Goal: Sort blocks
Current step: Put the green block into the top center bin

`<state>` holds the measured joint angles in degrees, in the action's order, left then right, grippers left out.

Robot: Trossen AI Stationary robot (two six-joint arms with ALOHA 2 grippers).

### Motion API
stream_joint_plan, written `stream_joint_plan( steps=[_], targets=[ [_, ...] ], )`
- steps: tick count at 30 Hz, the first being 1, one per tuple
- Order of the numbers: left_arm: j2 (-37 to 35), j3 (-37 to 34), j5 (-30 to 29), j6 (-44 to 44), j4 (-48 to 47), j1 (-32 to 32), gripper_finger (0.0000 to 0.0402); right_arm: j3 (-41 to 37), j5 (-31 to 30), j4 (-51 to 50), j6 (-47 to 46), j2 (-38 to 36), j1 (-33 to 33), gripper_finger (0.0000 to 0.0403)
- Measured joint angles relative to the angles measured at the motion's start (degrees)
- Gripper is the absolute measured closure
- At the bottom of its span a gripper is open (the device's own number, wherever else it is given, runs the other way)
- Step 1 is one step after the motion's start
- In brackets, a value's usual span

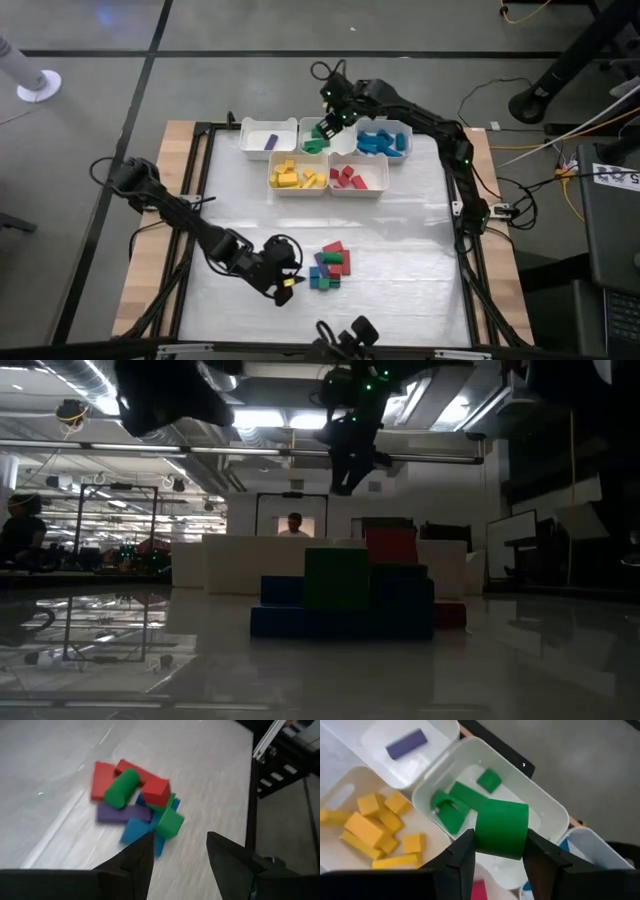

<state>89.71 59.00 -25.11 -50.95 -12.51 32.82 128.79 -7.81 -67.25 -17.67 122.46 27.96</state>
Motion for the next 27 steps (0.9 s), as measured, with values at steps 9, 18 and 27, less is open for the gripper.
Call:
stream_joint_plan(
  steps=[9, 18, 27],
  targets=[
    [7.2, 0.0, -0.1, 4.5, 12.8, -1.6, 0.0233, 0.0, 0.5, 1.9, 0.1, 3.9, 0.6, 0.0263],
    [9.3, 0.0, 0.3, 6.0, 14.6, -1.8, 0.0233, 0.0, 1.6, 1.1, 0.0, 6.5, 0.6, 0.0188],
    [9.3, 0.0, 0.4, 9.5, 14.4, -1.8, 0.0233, 0.0, 5.1, -7.0, 3.6, 5.0, 0.6, 0.0156]
  ],
)
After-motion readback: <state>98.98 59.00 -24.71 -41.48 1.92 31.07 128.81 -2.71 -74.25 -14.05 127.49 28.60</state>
